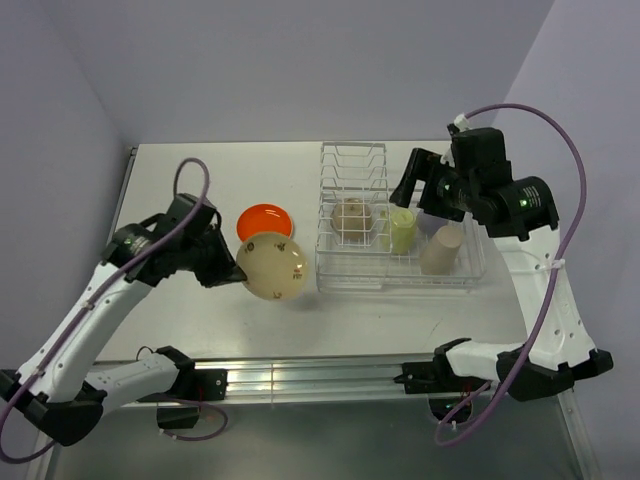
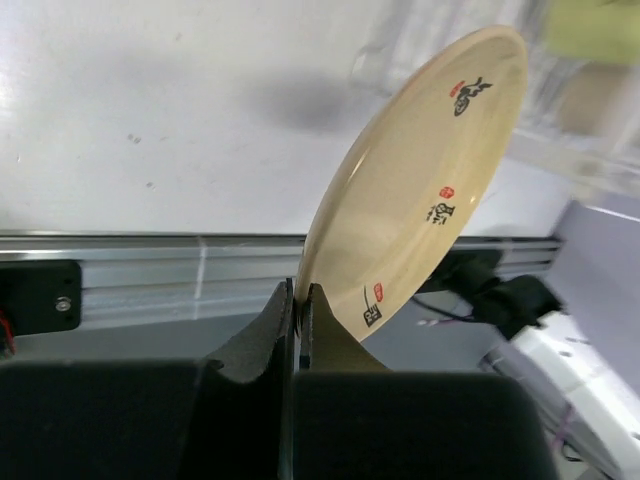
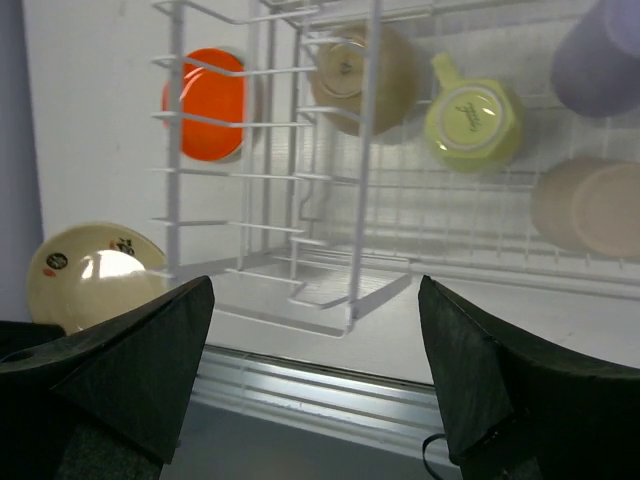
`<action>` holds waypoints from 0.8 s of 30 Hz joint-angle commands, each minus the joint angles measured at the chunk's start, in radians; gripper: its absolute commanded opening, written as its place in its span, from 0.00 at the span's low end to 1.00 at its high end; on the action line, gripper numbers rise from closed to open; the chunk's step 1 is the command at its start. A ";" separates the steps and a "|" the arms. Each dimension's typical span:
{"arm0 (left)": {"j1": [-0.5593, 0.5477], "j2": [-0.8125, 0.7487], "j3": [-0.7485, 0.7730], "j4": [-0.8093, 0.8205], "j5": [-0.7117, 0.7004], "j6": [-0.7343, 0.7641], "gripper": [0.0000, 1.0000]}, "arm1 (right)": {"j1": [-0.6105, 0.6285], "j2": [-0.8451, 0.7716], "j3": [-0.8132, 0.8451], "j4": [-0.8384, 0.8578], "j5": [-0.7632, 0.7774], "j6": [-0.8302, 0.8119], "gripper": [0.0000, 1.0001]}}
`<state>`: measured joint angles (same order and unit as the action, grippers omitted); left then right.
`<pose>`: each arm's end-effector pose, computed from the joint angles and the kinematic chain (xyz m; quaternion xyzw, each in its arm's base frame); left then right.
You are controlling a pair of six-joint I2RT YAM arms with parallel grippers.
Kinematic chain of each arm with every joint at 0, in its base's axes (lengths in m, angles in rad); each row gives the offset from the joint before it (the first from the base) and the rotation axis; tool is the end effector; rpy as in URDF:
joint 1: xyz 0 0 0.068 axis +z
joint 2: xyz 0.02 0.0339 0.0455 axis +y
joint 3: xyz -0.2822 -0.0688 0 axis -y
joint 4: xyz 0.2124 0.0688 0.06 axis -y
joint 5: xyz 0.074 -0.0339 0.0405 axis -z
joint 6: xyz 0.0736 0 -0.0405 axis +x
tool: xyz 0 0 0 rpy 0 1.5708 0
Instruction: Load the mixed dishes into the dish rack
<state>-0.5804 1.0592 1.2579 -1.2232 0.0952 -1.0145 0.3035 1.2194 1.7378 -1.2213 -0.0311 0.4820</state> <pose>0.1256 -0.0907 0.3345 -0.1946 0.9420 -0.2248 0.1554 0.1808 0.0590 0.4404 0.0743 0.9042 0.1739 0.3830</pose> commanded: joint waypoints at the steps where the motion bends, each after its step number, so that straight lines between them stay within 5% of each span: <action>1: -0.003 -0.028 0.176 -0.157 -0.089 -0.062 0.00 | 0.037 0.031 0.132 -0.032 -0.061 0.006 0.90; 10: -0.002 -0.070 0.303 -0.151 -0.135 -0.114 0.00 | 0.049 0.152 0.266 -0.044 -0.378 -0.048 0.88; 17: -0.004 -0.139 0.311 0.076 -0.065 -0.078 0.00 | 0.117 0.206 0.276 0.062 -0.734 -0.042 0.86; 24: -0.002 -0.120 0.328 0.186 0.015 -0.021 0.00 | 0.236 0.256 0.286 0.187 -0.820 0.013 0.83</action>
<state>-0.5804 0.9264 1.5581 -1.1782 0.0433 -1.0767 0.5056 1.4723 2.0056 -1.1496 -0.7532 0.4686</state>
